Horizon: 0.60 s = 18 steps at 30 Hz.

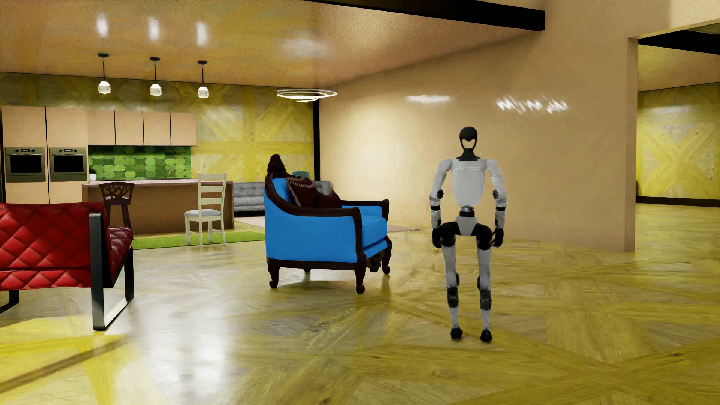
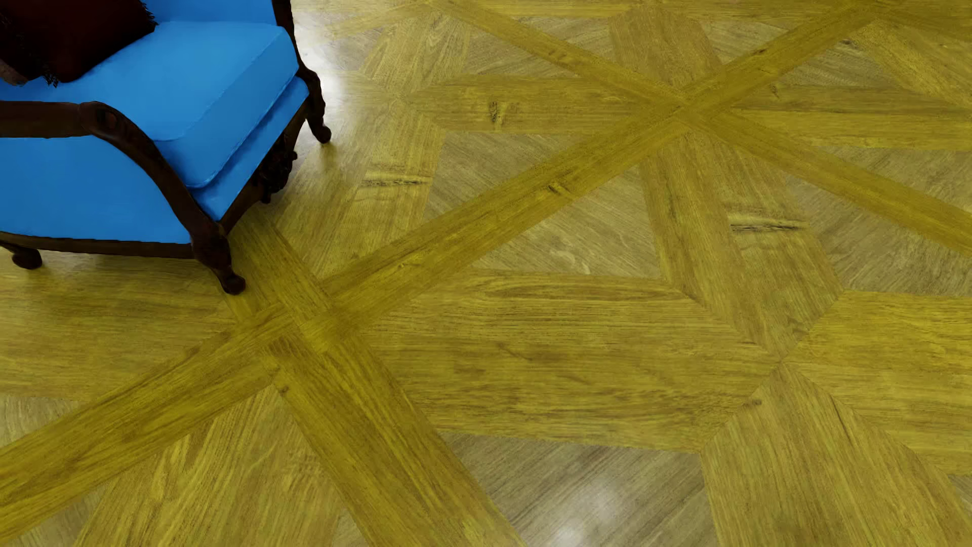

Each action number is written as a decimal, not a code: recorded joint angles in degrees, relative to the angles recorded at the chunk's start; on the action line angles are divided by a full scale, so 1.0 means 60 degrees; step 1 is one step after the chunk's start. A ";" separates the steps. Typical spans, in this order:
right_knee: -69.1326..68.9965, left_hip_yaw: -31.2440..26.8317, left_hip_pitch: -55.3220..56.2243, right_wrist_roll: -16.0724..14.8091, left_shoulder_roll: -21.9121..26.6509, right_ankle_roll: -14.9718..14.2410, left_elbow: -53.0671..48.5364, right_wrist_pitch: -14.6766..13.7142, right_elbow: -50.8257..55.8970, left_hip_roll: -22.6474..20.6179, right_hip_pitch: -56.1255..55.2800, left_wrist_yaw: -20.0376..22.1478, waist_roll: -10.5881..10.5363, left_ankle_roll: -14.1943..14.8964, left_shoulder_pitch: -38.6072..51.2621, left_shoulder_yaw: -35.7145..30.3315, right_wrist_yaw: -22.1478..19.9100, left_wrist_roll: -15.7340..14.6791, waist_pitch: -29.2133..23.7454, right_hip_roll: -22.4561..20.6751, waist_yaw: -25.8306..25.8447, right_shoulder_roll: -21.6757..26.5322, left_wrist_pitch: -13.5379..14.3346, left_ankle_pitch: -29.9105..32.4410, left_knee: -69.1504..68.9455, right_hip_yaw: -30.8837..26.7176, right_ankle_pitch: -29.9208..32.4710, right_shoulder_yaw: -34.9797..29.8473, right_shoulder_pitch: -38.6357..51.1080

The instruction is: Circle the blue armchair

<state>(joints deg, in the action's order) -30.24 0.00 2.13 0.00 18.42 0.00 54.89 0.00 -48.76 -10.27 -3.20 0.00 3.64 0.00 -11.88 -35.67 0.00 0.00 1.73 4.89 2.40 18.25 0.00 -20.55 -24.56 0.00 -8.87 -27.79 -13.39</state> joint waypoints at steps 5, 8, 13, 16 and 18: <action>0.0102 0.0000 0.0254 0.0000 -0.0026 0.0000 -0.0614 0.0000 0.0181 -0.0043 0.0164 0.0000 0.0082 0.0000 0.0306 0.0296 0.0000 0.0000 -0.0002 0.0024 -0.0202 -0.0220 0.0000 0.0621 0.0038 0.0000 -0.0070 0.0250 0.0442; 0.0181 0.0000 0.0311 0.0000 -0.0123 0.0000 -0.0857 0.0000 0.0178 -0.0177 0.0356 0.0000 0.0143 0.0000 0.0281 0.0281 0.0000 0.0000 -0.0023 0.0048 -0.0049 -0.0195 0.0000 0.0899 0.0008 0.0000 -0.0454 0.0168 0.0373; -0.2321 0.0000 -0.0230 0.0000 -0.0017 0.0000 -0.0794 0.0000 -0.0029 -0.0411 -0.1251 0.0000 0.0182 0.0000 0.0412 -0.0390 0.0000 0.0000 -0.0624 0.0115 0.0116 -0.0079 0.0000 0.0817 -0.0085 0.0000 -0.1069 0.0276 -0.0069; -0.3942 0.0000 -0.0874 0.0000 0.0345 0.0000 -0.1469 0.0000 -0.0100 -0.0056 -0.2701 0.0000 -0.0016 0.0000 0.0543 -0.0375 0.0000 0.0000 -0.0895 0.0000 0.0963 -0.0060 0.0000 0.0258 0.0030 0.0000 -0.1136 0.0151 -0.0428; -0.3194 0.0000 -0.1127 0.0000 0.0223 0.0000 -0.1249 0.0000 -0.0290 0.0135 -0.3692 0.0000 -0.0287 0.0000 0.0931 -0.0101 0.0000 0.0000 -0.0921 0.0043 0.1518 0.0113 0.0000 -0.0159 0.0161 0.0000 -0.0678 0.0011 -0.0622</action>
<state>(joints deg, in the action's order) -49.41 0.00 -4.64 0.00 19.75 0.00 47.39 0.00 -50.50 -9.45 -25.36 0.00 1.92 0.00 -6.29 -36.28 0.00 0.00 -3.79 5.15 11.51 18.93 0.00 -21.50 -23.59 0.00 -12.94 -27.72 -17.12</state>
